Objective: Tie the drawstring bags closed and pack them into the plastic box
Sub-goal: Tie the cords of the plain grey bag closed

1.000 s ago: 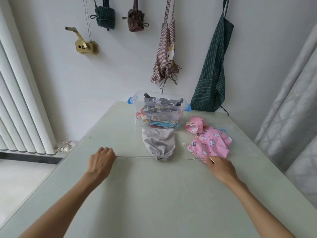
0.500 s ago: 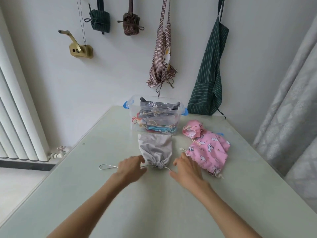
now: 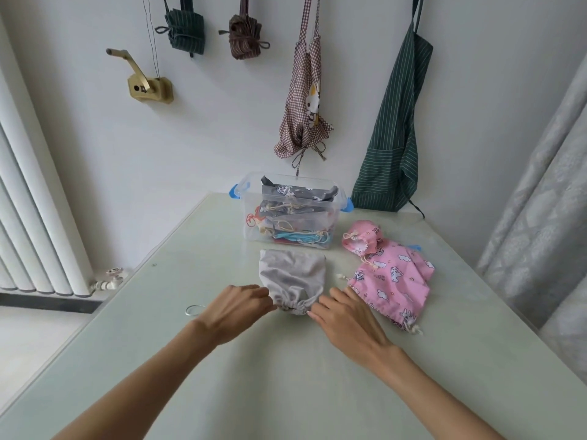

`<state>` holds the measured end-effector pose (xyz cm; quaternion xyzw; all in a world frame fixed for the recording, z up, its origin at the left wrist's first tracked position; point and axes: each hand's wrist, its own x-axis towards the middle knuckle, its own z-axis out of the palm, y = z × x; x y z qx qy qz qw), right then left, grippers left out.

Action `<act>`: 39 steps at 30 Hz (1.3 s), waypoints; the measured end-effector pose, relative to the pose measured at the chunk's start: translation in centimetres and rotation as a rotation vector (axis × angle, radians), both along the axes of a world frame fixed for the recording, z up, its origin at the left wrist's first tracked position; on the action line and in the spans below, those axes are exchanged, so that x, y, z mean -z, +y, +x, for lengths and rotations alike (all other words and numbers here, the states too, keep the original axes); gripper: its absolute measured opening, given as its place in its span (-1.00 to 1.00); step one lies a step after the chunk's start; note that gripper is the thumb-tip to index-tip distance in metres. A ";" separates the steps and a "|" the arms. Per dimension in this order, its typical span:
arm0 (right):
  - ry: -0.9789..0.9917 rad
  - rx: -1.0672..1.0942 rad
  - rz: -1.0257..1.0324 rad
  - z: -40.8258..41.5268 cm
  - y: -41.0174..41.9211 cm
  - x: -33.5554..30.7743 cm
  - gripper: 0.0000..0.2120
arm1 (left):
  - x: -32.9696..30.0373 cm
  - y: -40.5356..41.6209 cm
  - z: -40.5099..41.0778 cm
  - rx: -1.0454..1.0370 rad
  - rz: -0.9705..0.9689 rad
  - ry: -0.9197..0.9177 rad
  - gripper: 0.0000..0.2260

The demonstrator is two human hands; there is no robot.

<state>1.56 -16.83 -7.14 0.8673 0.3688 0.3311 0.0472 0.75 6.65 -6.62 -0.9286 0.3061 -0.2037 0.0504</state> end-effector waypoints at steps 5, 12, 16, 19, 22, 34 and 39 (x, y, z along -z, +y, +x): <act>0.099 0.095 -0.022 -0.2 -0.1 0.8 -0.78 | 0.9 0.6 0.6 -0.110 -0.034 0.149 -0.67; 0.279 0.176 0.202 -1.7 1.5 1.9 -0.79 | 1.3 0.2 -0.8 -0.456 -0.248 0.171 -0.66; 0.288 0.148 0.215 -1.5 1.1 1.9 -0.80 | 0.6 0.1 -2.9 -0.582 -0.440 0.217 -0.80; 0.282 0.125 0.217 -1.4 1.3 1.5 -0.78 | 0.8 -2.6 -3.8 -0.590 -0.560 0.438 -0.79; 0.237 0.112 0.208 -2.0 1.7 0.9 -0.80 | 1.3 -4.8 -3.0 -0.577 -0.756 0.674 -0.63; 0.459 0.110 0.538 0.1 0.8 -0.2 -0.75 | -0.2 -5.6 0.2 -0.343 -1.875 0.611 -0.87; 0.861 -0.001 1.104 3.4 1.3 -3.3 -0.67 | -2.6 -6.1 4.0 -0.112 -2.082 0.626 -0.82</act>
